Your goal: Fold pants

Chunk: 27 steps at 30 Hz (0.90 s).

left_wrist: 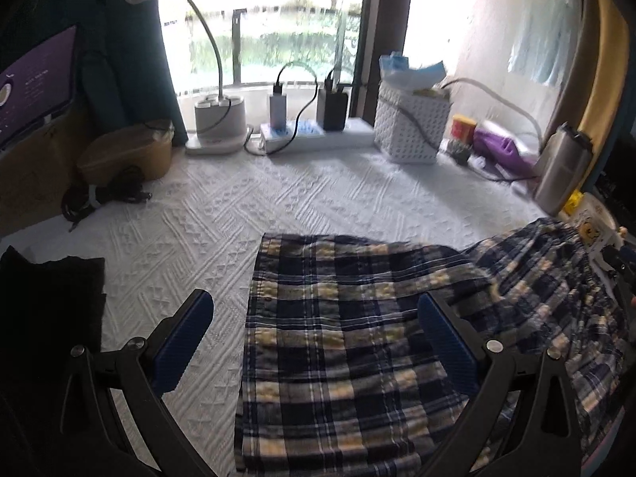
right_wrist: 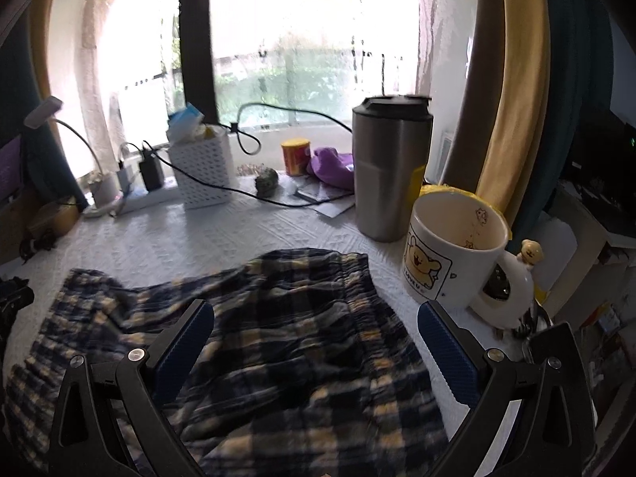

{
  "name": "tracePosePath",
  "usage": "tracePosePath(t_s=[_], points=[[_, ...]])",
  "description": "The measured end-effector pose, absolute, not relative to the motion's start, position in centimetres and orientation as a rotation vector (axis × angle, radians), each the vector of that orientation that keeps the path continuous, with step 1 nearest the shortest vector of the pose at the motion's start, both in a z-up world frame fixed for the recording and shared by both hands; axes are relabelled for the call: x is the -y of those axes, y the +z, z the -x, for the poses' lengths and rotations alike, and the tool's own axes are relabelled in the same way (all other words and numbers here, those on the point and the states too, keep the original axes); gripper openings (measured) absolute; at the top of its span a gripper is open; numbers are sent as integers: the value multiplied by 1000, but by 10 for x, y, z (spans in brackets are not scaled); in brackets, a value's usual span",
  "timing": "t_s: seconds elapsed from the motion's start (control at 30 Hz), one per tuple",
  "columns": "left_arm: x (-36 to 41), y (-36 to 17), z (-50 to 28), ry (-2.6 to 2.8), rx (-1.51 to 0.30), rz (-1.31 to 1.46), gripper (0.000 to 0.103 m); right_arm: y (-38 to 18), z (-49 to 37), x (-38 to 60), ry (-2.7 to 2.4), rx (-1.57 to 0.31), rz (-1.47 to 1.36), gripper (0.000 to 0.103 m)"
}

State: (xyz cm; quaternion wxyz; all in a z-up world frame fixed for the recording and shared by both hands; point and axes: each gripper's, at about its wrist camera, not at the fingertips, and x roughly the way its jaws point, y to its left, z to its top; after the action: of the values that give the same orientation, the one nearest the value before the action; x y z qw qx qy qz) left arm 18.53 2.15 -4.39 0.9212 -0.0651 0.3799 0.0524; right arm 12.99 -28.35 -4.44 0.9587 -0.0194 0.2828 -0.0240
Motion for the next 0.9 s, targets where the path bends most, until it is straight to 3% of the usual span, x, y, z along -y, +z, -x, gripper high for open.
tracePosePath(t_s=[0.5, 0.6, 0.9], points=[[-37, -72, -228, 135, -892, 148, 101, -76, -184, 291, -37, -691, 32, 103], [-39, -76, -233, 116, -907, 162, 86, -80, -192, 294, -33, -713, 11, 103], [-33, -95, -243, 109, -983, 136, 76, -92, -201, 295, -32, -754, 1, 103]])
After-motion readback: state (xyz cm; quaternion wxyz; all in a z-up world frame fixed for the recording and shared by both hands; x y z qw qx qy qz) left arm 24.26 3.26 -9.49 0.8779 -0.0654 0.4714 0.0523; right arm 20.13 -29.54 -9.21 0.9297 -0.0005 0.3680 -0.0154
